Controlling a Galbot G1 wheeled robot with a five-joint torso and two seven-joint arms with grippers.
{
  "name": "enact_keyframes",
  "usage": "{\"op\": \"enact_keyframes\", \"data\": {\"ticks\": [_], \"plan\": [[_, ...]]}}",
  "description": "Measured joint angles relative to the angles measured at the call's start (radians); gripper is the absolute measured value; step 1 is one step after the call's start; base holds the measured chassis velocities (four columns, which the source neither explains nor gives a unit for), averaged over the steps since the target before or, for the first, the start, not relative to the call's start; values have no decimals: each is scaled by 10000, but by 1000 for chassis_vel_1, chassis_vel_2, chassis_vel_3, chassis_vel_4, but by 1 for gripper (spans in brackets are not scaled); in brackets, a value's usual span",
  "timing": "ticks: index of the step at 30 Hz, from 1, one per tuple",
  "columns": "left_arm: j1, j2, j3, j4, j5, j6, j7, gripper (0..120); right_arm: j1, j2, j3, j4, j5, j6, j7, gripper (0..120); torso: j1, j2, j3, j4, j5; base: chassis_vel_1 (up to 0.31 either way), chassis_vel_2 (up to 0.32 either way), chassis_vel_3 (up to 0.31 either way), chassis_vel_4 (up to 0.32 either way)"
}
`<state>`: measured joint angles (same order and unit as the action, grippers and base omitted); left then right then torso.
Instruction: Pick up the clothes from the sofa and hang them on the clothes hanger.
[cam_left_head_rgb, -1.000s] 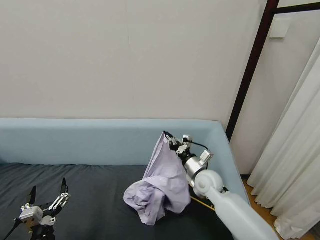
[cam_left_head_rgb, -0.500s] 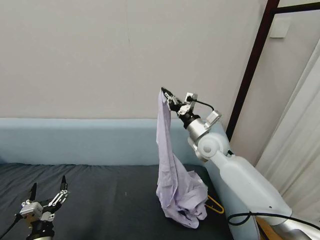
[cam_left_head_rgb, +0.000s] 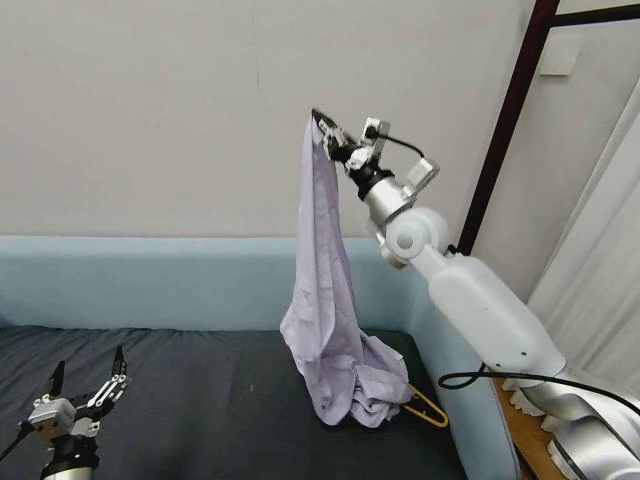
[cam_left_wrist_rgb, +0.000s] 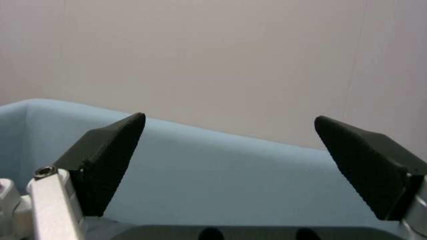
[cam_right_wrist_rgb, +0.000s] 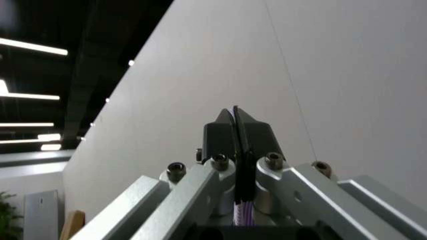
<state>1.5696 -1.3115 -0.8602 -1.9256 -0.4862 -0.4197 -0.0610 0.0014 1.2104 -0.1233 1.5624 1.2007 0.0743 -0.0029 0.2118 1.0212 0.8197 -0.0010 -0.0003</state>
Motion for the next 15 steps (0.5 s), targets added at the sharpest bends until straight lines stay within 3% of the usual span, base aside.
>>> {"op": "enact_keyframes", "data": {"ticks": [8,12,13,15], "plan": [[-188,-56,135,207,10,-31,9,100,-3,-169,421,803,216,-166,842,0,-1,1,-2,2,-3,0,0,0,0],[-264,-79,268,308,47,-112,15,100,-2480,-983,659,2015,-725,-717,1990,0,0,1,-2,-1,1,0,0,0,0],[-264,-79,268,308,47,-112,15,100,-2480,-983,659,2015,-725,-717,1990,0,0,1,-2,-1,1,0,0,0,0],[-260,-120,332,331,91,-163,17,100,-4329,-1369,970,2348,-1617,-1046,2304,0,0,0,0,-1,8,0,0,0,0]]}}
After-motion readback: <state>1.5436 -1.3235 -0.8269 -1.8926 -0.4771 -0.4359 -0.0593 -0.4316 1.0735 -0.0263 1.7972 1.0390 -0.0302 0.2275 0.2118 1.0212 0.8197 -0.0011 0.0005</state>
